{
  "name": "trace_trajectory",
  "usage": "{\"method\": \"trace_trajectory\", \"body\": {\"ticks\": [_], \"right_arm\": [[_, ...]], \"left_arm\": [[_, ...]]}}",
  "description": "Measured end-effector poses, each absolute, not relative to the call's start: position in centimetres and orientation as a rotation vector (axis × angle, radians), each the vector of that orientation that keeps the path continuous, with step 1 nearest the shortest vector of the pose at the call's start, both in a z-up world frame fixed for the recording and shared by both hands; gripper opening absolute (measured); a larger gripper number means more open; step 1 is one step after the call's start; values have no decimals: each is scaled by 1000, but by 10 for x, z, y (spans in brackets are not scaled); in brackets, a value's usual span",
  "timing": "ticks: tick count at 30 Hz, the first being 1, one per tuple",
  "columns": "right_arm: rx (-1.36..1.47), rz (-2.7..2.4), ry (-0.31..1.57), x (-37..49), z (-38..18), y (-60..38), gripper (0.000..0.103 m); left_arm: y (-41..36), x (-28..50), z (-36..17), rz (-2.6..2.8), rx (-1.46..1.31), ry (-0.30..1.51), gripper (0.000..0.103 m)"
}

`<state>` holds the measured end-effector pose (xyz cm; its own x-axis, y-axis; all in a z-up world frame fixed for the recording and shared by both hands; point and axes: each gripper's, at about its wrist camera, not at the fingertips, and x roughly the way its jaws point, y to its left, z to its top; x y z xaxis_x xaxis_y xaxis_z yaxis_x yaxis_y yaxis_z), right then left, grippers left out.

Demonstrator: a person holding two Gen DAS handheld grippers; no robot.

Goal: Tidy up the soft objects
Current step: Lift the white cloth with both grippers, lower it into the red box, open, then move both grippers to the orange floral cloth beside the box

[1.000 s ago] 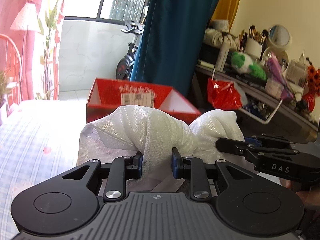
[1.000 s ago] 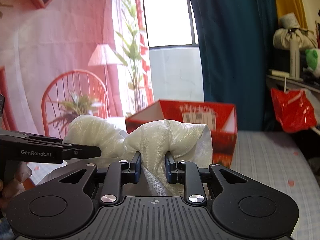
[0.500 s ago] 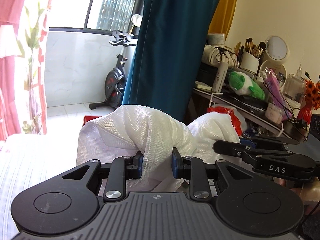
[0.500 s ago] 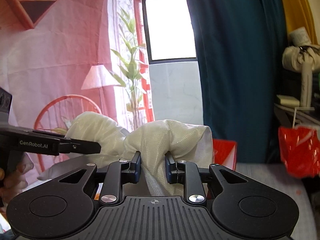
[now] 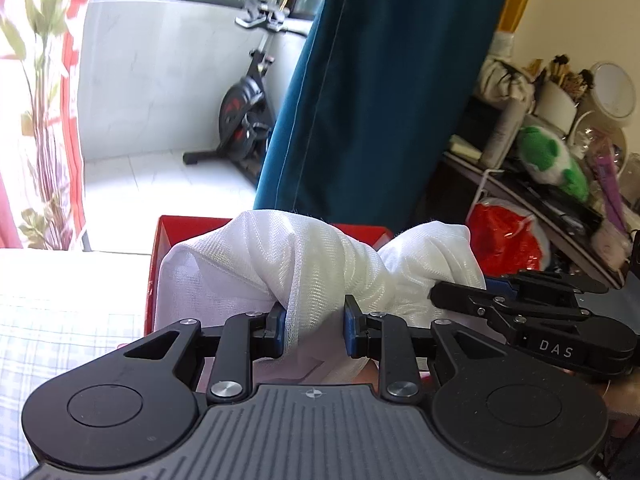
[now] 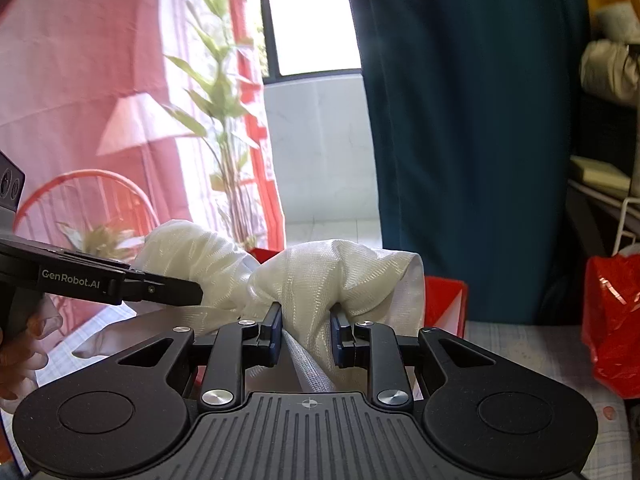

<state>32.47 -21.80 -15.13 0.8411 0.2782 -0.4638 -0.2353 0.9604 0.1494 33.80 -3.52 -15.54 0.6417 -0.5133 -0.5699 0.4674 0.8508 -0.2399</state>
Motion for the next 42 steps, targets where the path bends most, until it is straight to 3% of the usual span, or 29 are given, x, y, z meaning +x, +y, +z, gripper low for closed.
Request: {"method": "trace_trajectory", "body": {"ticks": [17,31,34,39,42], "right_arm": [[179,229,825,407,-239,-216,21],[193,215,1036,425,-260,-207,21],[197,201,1066,426,-261,-207,22],[169,161,1060,425,-263,-202,31],[164,136,999,418,-253,-203,34]], "left_arm": [[-59,412,-229,-535,66,955,28],[-58,422,-258,-524,75,1115,33],[-57,423,-254,-516,62,1112,40],[-53,421,-236,-527,12,1067,61],[-49,414,-218,-542,2,1018,64]]}}
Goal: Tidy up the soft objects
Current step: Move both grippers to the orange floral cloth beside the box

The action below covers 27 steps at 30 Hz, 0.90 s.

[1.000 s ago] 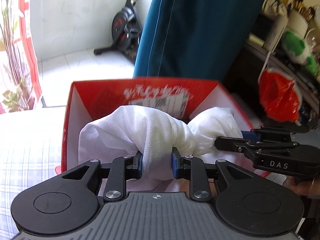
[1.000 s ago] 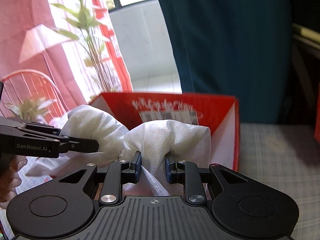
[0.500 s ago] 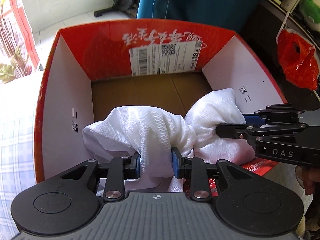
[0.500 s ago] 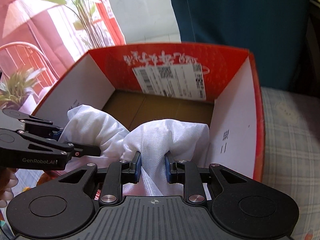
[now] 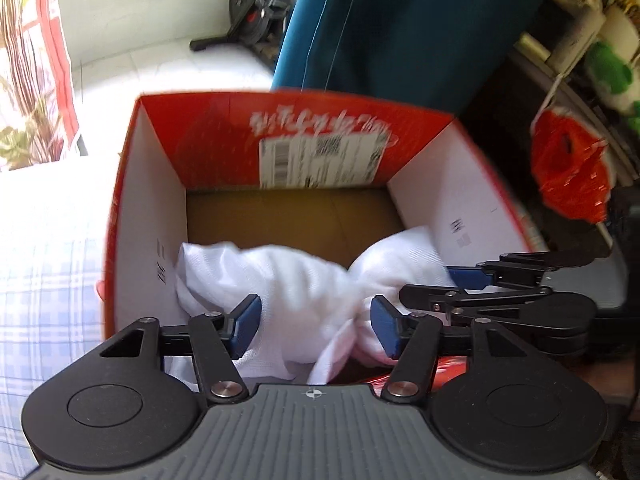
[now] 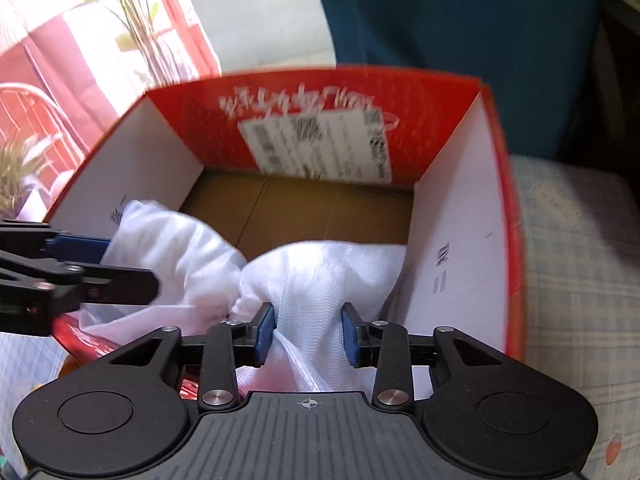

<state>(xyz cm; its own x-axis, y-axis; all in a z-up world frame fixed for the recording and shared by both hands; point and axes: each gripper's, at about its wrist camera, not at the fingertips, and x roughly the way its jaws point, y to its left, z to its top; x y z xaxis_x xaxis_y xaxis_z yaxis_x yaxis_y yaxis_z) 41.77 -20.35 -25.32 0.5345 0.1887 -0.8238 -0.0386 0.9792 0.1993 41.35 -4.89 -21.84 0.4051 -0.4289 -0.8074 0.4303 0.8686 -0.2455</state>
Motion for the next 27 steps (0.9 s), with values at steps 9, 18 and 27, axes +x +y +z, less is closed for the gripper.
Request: {"method": "trace_trajectory", "body": {"ticks": [9,18,27], "right_arm": [[144,202,813,365,-194,-201,37],[150,298,801,311,-188,-177,38],[185,333,896,287,-225,-153,48]], "left_arm": [[-18,367,-179,-500,1,902,66],[21,319,-192,-496,-20,918,70],[59,298,-235,-486,-140,993,81]]}}
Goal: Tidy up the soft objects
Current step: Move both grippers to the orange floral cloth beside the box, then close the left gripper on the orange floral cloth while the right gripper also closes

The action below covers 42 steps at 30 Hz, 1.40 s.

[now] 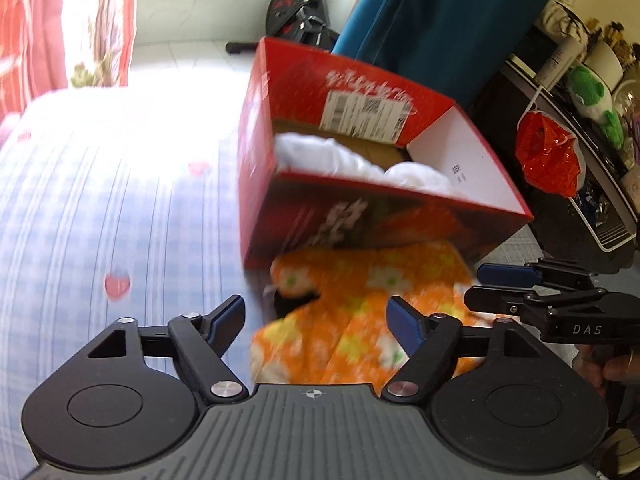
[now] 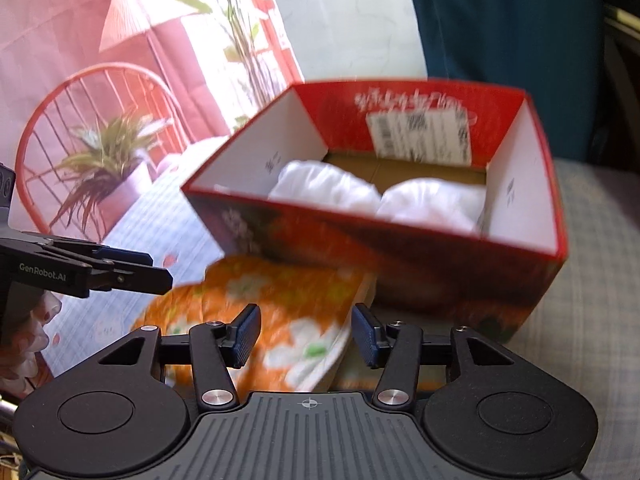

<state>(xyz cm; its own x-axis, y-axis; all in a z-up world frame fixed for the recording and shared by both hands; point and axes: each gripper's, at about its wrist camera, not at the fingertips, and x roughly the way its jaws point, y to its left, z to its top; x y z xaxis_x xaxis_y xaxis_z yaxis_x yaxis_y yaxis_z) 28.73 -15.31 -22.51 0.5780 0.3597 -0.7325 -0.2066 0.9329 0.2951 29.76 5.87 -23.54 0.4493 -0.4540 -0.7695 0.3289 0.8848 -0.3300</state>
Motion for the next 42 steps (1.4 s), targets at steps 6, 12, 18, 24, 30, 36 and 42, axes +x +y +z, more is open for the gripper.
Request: {"method": "trace_trajectory", "body": {"ticks": [6,12,18,24,30,36,42], "right_arm": [[200,330,929,285,-238,-149,53],[214,317,946,291,-246,-149,57],[231,323,946,293,-247,-151,56],[237,320,941,294,-249,-148,56],[243,325,934,295,-253,-146,55],[259,326,932,292,-255,-149,55],[273,321,931,292,-256,-149,55]], "left_arm": [[73,290,-257,-505,-213,1032,85],[73,288,-276,-545,-305,1070,85],[71,287,-283,-548,-358,1080,82],[71,287,-287,-539,-375,1089,78],[81,290,-300,-496,-470,1086,86],[90,292,-313,-491,-549,1098,89],[93,287,-306,-489,-562,1079,62]]}}
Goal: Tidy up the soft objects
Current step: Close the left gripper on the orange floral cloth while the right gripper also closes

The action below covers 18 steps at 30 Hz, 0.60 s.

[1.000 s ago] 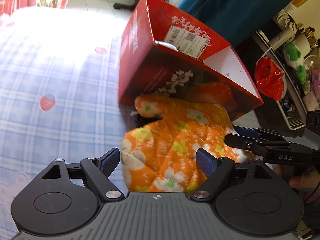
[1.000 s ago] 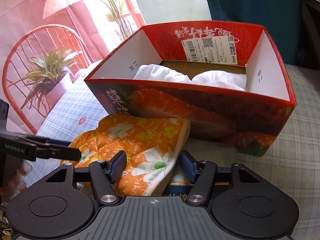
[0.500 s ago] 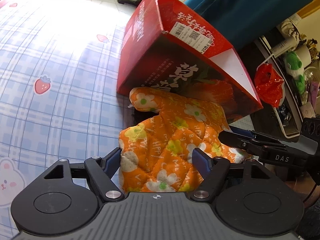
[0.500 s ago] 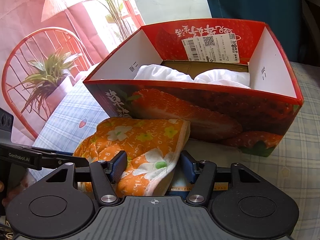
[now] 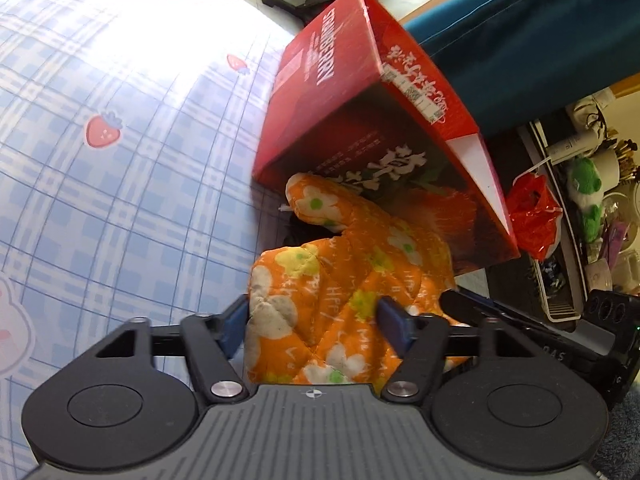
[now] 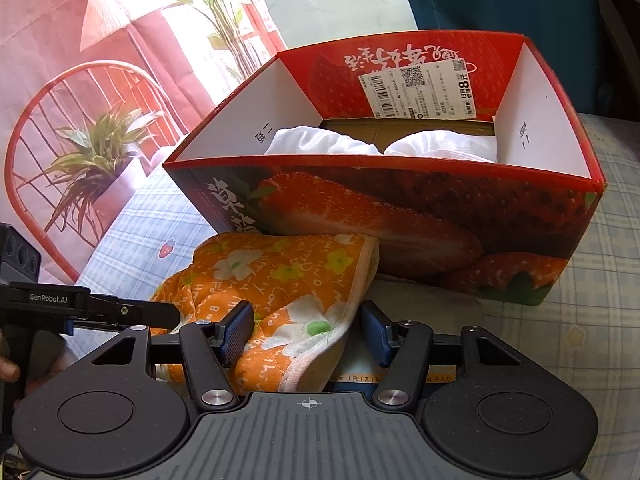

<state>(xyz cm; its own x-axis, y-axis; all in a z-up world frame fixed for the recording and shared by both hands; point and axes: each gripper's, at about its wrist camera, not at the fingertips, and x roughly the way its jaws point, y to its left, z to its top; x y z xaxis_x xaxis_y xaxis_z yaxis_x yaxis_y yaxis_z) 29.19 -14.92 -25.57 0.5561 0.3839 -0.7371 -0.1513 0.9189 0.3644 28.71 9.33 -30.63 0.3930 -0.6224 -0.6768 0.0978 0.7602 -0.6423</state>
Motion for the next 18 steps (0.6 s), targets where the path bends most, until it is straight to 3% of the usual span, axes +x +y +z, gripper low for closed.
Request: {"method": "trace_trajectory", "body": {"ticks": [1,3,6,7,9,18], "right_arm": [[278,320,930,292,-256,-150,52],[286,320,926,291,-254,-151,44],[285,316,916,288,-248,-153,23],[285,319,909,287,-245,-154,16],[279,337,889,285,-239,-156,12],[266,407,776,281,-196,-161,10]], "left_arm": [[92,286,-302,-486,-537,1072,57],[89,282,-290,-487,-485,1051,36],[86,276,-271,-473,-396,1016,24],[85,274,-265,-475,-379,1000,23],[84,271,-252,-485,-361,964,19],[85,261,-203,-500,-320,825,16]]}}
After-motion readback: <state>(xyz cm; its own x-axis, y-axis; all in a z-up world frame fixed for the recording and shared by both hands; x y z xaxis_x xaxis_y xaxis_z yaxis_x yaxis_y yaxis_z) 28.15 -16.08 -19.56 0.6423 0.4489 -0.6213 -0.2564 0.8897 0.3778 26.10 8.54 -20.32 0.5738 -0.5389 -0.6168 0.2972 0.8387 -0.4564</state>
